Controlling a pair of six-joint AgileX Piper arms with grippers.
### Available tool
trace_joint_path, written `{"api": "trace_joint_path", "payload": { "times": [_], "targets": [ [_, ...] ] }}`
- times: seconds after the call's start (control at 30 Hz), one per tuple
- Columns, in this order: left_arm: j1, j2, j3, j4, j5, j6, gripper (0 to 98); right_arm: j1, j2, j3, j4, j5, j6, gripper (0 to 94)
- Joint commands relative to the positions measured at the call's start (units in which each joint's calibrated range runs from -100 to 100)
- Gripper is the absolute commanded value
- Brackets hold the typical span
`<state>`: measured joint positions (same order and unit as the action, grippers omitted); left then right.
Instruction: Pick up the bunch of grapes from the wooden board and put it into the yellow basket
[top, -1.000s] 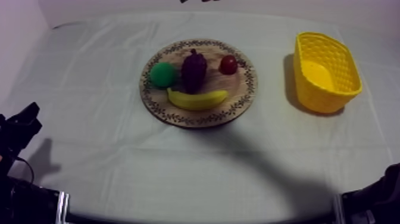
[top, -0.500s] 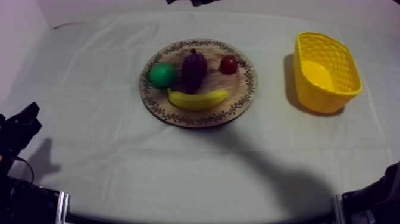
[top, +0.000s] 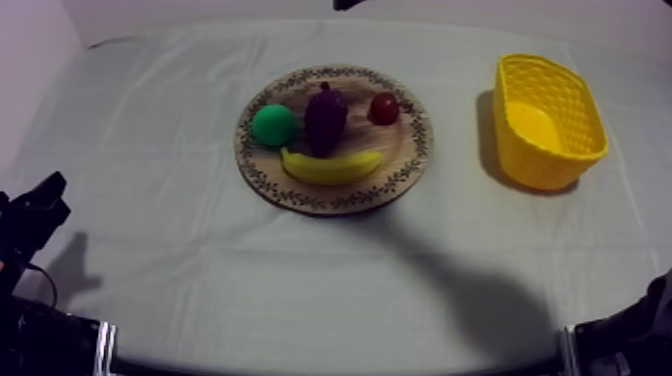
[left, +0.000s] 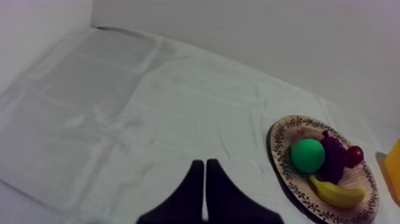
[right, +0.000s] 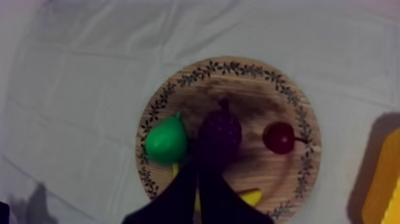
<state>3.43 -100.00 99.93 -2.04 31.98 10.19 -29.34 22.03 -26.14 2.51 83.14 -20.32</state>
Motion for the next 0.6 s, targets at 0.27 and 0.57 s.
{"api": "trace_joint_path", "payload": {
  "times": [0.27,0.57],
  "targets": [
    [0.01,0.0,-0.04,0.02,0.03,-0.01,0.1,-0.77,0.89,-4.2,-1.03,9.02,-2.18,0.4],
    [0.01,0.0,-0.04,0.02,0.03,-0.01,0.1,-1.24,1.37,-3.22,-0.81,8.71,-2.66,1.3]
  ]
}}
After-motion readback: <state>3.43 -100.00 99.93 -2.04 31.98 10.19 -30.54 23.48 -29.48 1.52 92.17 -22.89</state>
